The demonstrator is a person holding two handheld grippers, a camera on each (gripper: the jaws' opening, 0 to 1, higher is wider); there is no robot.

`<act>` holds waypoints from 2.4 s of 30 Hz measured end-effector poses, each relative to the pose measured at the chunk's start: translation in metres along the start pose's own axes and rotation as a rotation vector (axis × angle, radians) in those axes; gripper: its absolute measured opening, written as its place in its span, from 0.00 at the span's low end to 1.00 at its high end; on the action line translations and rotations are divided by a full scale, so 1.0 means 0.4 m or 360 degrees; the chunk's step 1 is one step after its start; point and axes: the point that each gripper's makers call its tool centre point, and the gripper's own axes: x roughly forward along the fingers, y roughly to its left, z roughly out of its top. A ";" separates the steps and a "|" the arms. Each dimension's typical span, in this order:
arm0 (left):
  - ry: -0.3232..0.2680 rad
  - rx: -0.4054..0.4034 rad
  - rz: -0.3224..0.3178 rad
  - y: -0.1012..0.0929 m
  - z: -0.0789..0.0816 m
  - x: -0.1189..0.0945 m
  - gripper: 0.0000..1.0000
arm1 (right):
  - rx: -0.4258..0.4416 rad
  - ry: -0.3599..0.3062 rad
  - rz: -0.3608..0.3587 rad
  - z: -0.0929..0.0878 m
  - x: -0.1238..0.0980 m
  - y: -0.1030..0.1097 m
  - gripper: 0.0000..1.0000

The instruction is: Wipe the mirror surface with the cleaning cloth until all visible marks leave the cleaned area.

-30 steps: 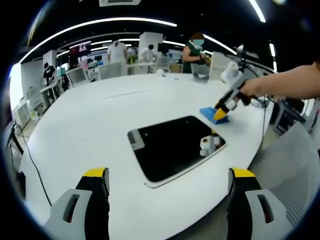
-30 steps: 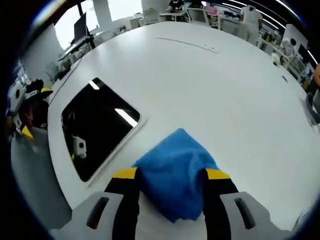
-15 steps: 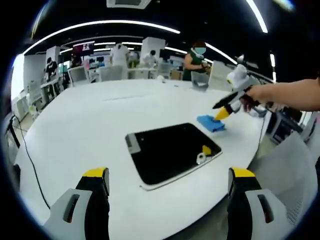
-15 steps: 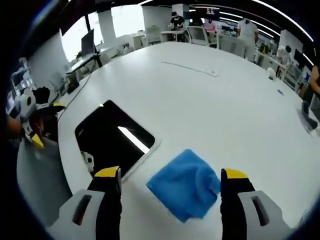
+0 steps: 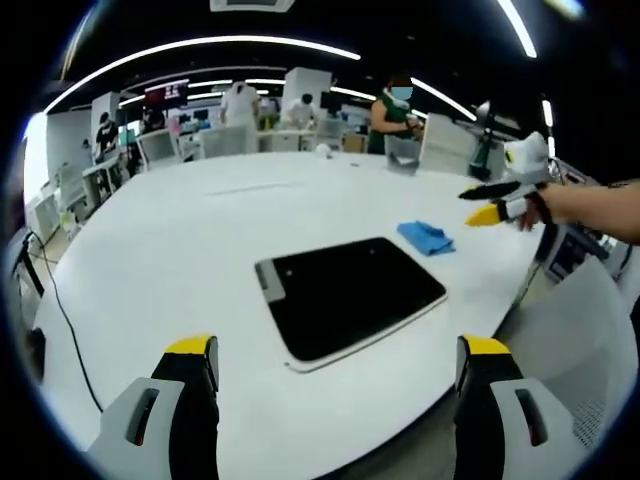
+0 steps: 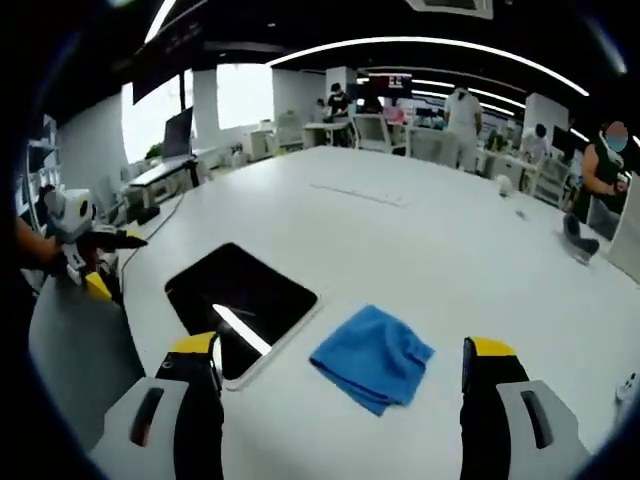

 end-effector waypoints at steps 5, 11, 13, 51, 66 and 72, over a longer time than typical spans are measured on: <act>0.0016 -0.0033 0.0013 0.008 -0.011 -0.003 0.99 | 0.0066 -0.0069 -0.0031 -0.041 -0.045 0.043 1.00; 0.0022 -0.0018 0.0030 -0.001 -0.018 -0.012 0.99 | 0.0061 -0.0081 -0.0032 -0.066 -0.057 0.089 1.00; 0.0014 -0.0018 0.0032 -0.004 -0.019 -0.016 0.99 | 0.0069 -0.0110 -0.0031 -0.059 -0.059 0.091 1.00; -0.0066 0.0106 0.0045 -0.007 0.013 -0.014 0.99 | -0.0022 -0.0175 -0.0073 -0.068 -0.090 0.113 1.00; -0.0056 0.0038 0.0051 0.004 0.009 -0.017 0.99 | -0.0017 -0.0136 -0.0035 -0.078 -0.085 0.115 1.00; -0.0028 0.0057 0.0066 0.009 0.002 -0.018 0.99 | 0.0074 -0.0132 -0.0053 -0.084 -0.090 0.103 1.00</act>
